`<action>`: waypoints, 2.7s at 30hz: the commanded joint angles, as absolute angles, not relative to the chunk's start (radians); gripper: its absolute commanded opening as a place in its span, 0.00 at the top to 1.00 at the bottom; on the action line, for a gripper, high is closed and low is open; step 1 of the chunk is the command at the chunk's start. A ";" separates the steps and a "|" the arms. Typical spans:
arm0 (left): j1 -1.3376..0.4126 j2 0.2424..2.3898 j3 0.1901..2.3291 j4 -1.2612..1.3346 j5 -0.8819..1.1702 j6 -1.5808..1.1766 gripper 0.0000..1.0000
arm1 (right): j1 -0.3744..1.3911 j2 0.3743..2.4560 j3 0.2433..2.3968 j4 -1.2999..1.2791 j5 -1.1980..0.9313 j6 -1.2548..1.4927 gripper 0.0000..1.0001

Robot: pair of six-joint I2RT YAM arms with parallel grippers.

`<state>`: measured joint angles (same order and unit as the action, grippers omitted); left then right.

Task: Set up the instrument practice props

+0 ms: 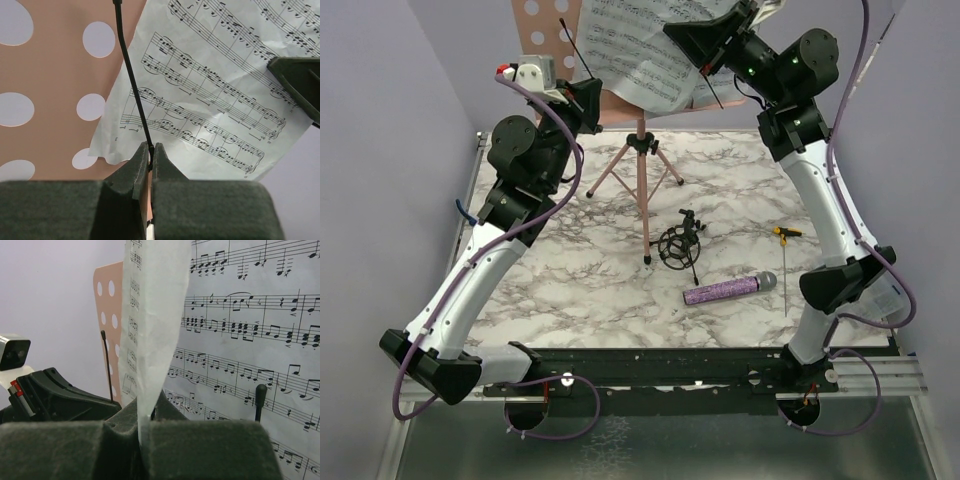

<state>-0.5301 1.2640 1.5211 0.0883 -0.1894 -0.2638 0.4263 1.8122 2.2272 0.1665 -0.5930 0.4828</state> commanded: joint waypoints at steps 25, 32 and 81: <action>-0.531 1.223 1.459 0.193 -0.082 -0.208 1.00 | 0.609 2.004 2.456 0.061 -0.554 0.380 0.99; -0.531 1.211 1.438 0.207 -0.113 -0.198 1.00 | 0.623 2.019 2.461 0.051 -0.530 0.366 0.93; -0.531 1.171 1.400 0.222 -0.160 -0.177 0.90 | 0.634 1.836 2.285 -0.128 -0.400 0.229 0.99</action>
